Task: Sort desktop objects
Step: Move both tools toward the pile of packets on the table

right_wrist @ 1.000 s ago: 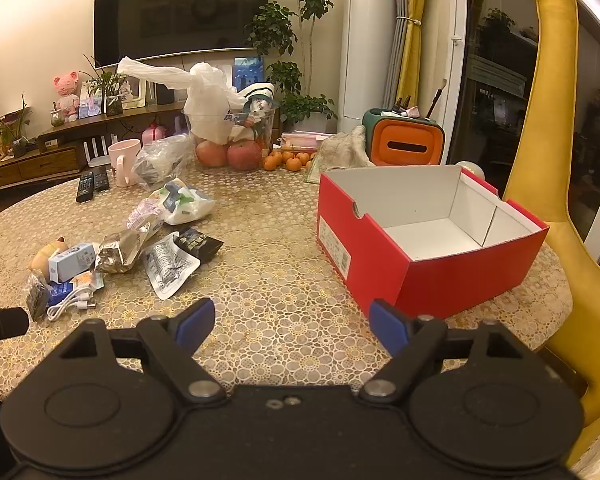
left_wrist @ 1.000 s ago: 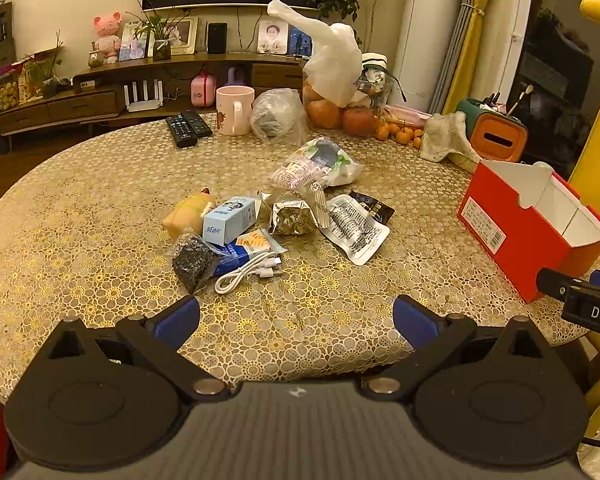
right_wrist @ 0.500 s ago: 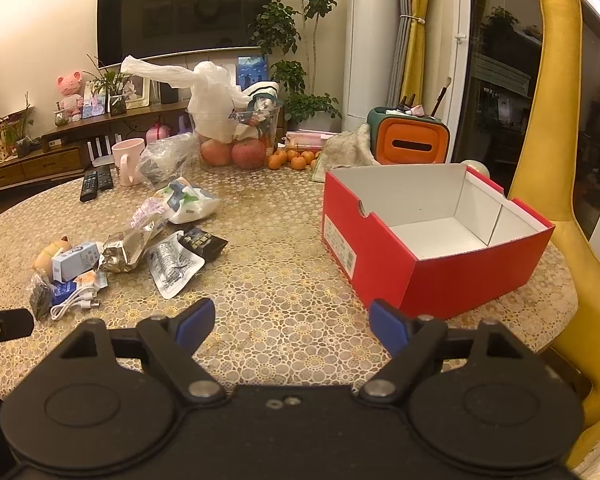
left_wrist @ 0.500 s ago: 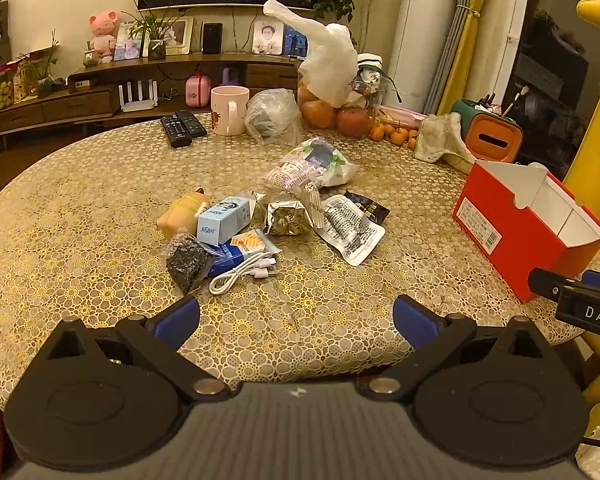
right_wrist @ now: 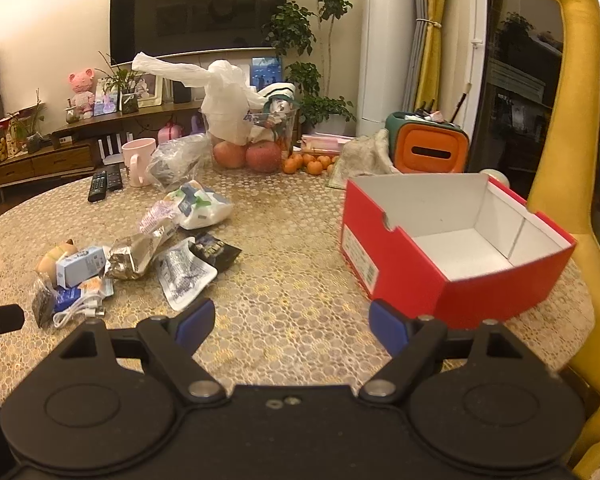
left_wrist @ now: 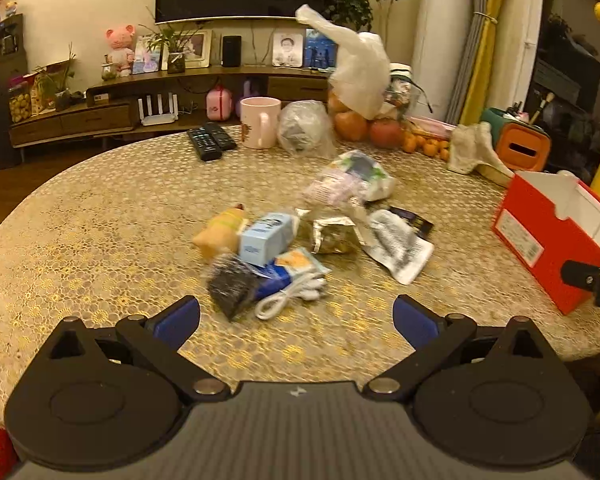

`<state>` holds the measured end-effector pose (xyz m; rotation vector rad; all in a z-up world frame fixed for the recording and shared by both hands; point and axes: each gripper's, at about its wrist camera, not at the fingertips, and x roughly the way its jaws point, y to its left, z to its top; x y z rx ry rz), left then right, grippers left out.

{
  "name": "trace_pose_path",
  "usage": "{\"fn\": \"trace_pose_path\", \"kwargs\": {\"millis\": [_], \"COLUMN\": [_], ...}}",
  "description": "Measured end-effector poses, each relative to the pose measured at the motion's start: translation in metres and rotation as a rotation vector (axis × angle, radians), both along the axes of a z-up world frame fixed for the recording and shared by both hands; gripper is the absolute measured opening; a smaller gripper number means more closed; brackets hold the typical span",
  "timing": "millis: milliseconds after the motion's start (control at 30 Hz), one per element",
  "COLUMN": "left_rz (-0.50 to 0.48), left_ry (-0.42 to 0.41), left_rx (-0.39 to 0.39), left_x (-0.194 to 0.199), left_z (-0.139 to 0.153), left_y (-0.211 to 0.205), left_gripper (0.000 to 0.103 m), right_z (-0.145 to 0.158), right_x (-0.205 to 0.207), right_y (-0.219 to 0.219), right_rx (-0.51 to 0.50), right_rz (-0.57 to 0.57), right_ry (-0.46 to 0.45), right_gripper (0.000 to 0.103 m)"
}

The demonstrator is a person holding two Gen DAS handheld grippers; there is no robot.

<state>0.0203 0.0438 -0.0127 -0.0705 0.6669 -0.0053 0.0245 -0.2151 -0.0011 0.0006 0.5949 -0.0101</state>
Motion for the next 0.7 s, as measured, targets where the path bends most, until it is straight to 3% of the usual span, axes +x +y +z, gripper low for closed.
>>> {"fn": "trace_pose_path", "kwargs": {"millis": [700], "left_rz": [-0.01], "left_ry": [0.055], "left_rx": [0.091], "left_x": [0.071], "left_z": [-0.057], "left_y": [0.036], "left_gripper": [0.103], "right_z": [-0.041], "right_x": [0.108], "right_y": [0.045], "right_rx": [-0.027], "right_rz": [0.145], "right_ry": [0.051], "right_gripper": [0.083]}}
